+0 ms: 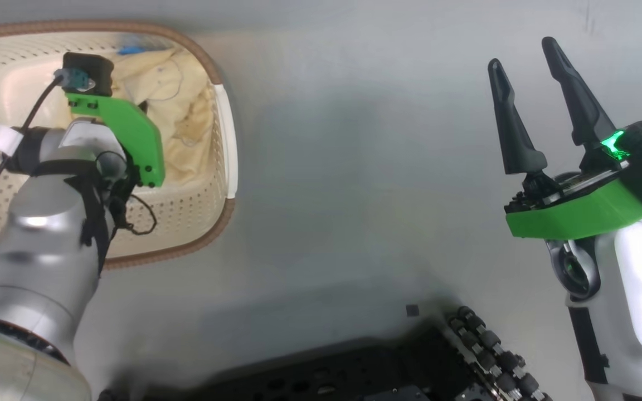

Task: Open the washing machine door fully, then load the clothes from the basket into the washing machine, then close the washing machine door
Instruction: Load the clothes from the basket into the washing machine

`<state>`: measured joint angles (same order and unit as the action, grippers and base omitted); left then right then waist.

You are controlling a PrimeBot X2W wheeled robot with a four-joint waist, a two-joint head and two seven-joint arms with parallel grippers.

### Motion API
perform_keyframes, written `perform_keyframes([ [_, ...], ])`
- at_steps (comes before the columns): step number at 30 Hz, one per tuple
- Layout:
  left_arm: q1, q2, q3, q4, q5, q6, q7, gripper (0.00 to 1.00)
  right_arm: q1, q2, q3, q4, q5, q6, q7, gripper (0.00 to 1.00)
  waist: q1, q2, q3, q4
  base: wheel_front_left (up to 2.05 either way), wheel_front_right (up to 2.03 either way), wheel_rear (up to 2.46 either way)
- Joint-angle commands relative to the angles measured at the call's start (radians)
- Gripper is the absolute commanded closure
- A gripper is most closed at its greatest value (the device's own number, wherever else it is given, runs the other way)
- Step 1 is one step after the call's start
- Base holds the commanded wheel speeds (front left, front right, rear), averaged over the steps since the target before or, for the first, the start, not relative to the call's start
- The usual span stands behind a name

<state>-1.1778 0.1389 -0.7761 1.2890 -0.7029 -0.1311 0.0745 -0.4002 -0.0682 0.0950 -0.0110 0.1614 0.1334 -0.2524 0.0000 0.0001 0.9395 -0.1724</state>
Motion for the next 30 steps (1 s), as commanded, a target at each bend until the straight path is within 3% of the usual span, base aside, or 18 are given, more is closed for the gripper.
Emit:
perform_keyframes([
  [1, 0.027, 0.014, 0.020, -0.014, -0.007, 0.001, -0.015, 1.00, 0.036, -0.016, 0.007, -0.023, 0.003, -0.003, -0.009, 0.00, 0.0000, -0.0001, -0.039, 0.023, 0.00, 0.00, 0.00],
  [16, 0.184, 0.004, -0.004, -0.066, -0.064, 0.001, -0.270, 1.00, 0.097, -0.056, -0.030, 0.033, 0.020, -0.003, -0.009, 0.00, 0.0000, -0.0001, -0.357, 0.131, 0.00, 0.00, 0.00],
  [30, 0.322, 0.039, 0.021, -0.174, -0.063, 0.012, -0.336, 1.00, 0.173, -0.043, -0.037, 0.091, 0.044, -0.003, -0.009, 0.00, 0.0000, -0.0001, -0.597, 0.165, 0.00, 0.00, 0.00],
])
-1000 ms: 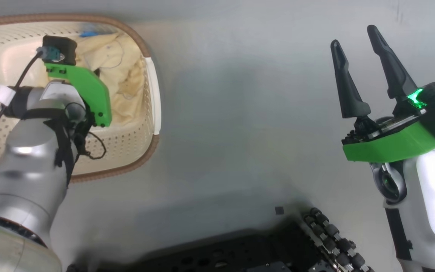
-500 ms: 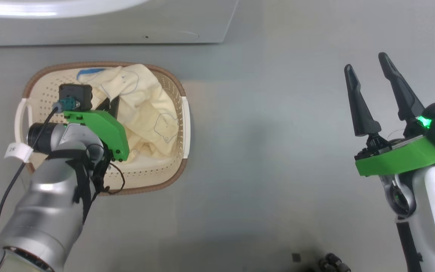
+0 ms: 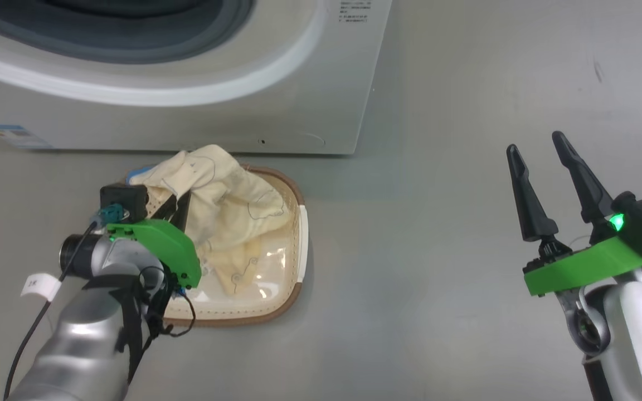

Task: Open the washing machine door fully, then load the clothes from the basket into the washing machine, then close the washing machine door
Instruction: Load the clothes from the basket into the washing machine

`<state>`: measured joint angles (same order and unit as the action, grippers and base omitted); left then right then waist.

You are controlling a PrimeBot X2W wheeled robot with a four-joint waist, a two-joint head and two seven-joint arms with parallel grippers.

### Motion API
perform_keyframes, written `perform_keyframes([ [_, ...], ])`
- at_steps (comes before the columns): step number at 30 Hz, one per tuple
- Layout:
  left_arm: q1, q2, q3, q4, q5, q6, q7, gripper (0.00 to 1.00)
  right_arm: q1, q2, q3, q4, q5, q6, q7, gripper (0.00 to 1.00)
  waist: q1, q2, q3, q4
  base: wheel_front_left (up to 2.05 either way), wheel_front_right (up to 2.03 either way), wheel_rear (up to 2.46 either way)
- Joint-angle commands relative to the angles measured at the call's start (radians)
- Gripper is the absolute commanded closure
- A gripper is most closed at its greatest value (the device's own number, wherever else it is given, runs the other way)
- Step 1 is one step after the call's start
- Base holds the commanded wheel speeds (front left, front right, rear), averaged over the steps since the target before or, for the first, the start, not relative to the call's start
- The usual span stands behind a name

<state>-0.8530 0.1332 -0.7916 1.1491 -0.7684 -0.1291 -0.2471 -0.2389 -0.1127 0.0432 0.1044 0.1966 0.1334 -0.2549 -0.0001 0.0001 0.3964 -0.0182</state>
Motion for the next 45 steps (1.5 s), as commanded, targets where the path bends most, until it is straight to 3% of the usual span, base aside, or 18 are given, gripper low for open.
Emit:
perform_keyframes([
  [1, 0.011, 0.050, 0.047, -0.058, 0.009, 0.018, -0.014, 1.00, 0.019, 0.003, 0.013, -0.022, 0.010, -0.003, -0.007, 0.00, 0.0001, -0.0001, -0.068, 0.011, 0.00, 0.00, 0.00],
  [18, 0.357, 0.141, 0.208, -0.468, 0.125, 0.138, -0.015, 1.00, 0.135, 0.020, 0.001, 0.013, 0.019, -0.003, -0.007, 0.00, 0.0001, -0.0001, -0.281, 0.010, 0.00, 0.00, 0.00],
  [29, 0.527, 0.165, 0.291, -0.672, 0.164, 0.204, -0.015, 1.00, 0.174, 0.030, -0.016, 0.009, 0.019, -0.003, -0.007, 0.00, 0.0001, -0.0001, -0.333, 0.022, 0.00, 0.00, 0.00],
  [45, 0.614, 0.164, 0.360, -0.786, 0.212, 0.222, -0.015, 1.00, 0.180, 0.043, -0.012, 0.014, 0.020, -0.003, -0.007, 0.00, 0.0001, -0.0001, -0.343, 0.027, 0.00, 0.00, 0.00],
])
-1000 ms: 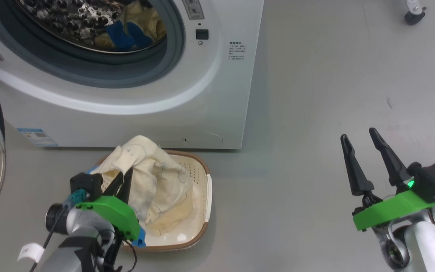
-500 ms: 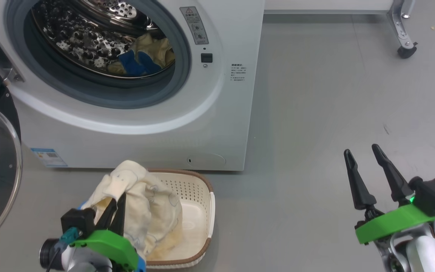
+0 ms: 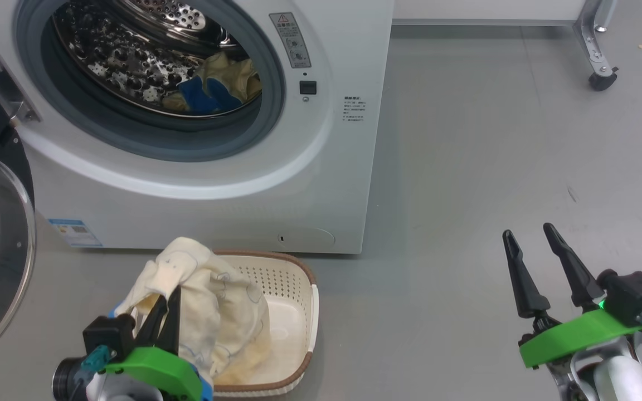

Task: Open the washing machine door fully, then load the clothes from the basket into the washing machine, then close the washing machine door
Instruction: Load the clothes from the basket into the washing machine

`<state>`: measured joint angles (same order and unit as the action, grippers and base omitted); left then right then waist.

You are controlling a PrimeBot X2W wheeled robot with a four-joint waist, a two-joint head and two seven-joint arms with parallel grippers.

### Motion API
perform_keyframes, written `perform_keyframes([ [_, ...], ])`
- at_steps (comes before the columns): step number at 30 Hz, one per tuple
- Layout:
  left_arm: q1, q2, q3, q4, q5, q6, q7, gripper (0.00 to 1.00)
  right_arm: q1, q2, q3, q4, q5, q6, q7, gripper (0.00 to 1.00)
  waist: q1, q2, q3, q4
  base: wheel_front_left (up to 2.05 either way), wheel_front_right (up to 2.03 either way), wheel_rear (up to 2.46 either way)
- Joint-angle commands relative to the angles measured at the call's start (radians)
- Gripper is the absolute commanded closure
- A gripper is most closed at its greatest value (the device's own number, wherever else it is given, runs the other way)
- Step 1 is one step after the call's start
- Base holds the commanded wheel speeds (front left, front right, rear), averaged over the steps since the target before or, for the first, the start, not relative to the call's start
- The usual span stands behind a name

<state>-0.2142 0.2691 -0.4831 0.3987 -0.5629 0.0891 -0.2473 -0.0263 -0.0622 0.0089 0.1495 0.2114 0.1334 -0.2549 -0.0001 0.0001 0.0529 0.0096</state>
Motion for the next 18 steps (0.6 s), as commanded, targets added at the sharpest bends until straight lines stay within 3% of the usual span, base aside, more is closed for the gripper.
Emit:
perform_keyframes([
  [1, -0.024, 0.027, 0.054, -0.039, 0.008, 0.004, -0.014, 1.00, -0.033, -0.007, 0.023, -0.030, 0.006, -0.003, -0.007, 0.00, 0.0001, -0.0001, 0.002, -0.002, 0.00, 0.00, 0.00],
  [18, -0.054, 0.016, 0.127, -0.089, 0.027, -0.010, -0.014, 1.00, -0.063, -0.010, 0.029, -0.042, 0.005, -0.003, -0.007, 0.00, 0.0001, -0.0001, 0.087, -0.026, 0.00, 0.00, 0.00],
])
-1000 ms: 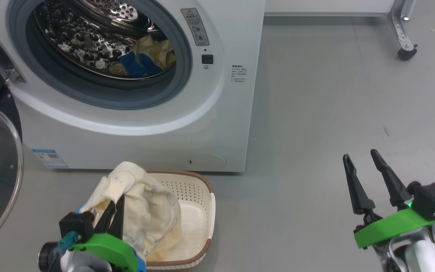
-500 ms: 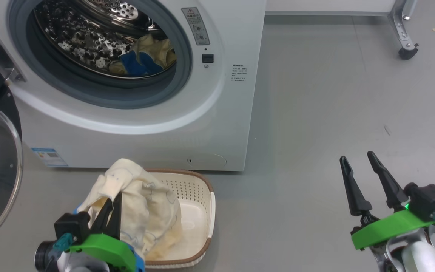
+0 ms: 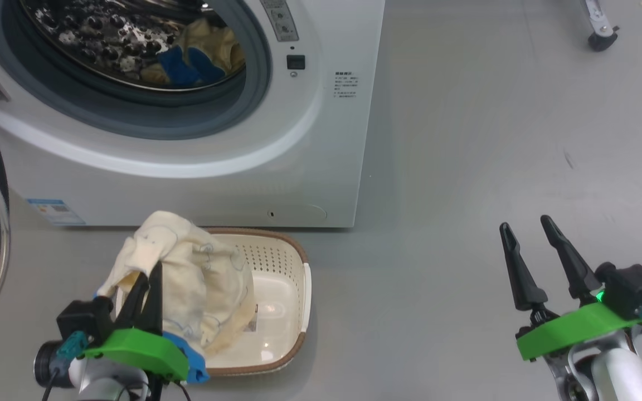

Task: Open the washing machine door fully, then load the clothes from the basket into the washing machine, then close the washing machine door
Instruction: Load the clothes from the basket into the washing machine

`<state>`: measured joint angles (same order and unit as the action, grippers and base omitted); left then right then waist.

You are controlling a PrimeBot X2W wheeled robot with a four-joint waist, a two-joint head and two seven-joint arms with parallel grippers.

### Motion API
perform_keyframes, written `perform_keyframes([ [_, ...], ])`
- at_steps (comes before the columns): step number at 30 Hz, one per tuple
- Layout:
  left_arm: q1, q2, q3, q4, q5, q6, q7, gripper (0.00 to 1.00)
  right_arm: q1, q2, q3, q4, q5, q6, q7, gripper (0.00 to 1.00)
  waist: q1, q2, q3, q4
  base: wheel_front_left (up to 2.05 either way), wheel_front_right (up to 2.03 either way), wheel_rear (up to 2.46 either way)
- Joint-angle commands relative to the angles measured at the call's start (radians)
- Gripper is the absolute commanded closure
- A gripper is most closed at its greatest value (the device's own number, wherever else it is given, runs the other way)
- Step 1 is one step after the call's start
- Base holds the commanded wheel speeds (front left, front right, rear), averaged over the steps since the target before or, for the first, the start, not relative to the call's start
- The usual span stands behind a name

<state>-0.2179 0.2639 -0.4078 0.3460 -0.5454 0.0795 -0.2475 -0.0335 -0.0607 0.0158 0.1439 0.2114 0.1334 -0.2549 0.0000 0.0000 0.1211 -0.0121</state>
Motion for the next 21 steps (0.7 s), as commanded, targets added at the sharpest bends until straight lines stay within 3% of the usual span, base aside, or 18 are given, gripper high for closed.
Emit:
perform_keyframes([
  [1, -0.059, 0.023, 0.058, -0.039, 0.011, 0.000, -0.014, 1.00, -0.060, -0.012, 0.024, -0.038, 0.005, -0.003, -0.007, 0.00, 0.0000, 0.0000, 0.032, -0.007, 0.00, 0.00, 0.00],
  [12, -0.290, 0.090, 0.136, -0.057, 0.012, -0.013, -0.002, 1.00, -0.136, -0.021, 0.035, -0.067, 0.001, -0.003, -0.007, 0.00, 0.0000, 0.0000, 0.242, -0.037, 0.00, 0.00, 0.00],
  [21, -0.576, 0.195, 0.227, -0.032, -0.010, -0.029, 0.049, 1.00, -0.197, -0.017, 0.046, -0.079, 0.005, -0.003, -0.007, 0.00, 0.0000, 0.0000, 0.391, -0.087, 0.00, 0.00, 0.00],
])
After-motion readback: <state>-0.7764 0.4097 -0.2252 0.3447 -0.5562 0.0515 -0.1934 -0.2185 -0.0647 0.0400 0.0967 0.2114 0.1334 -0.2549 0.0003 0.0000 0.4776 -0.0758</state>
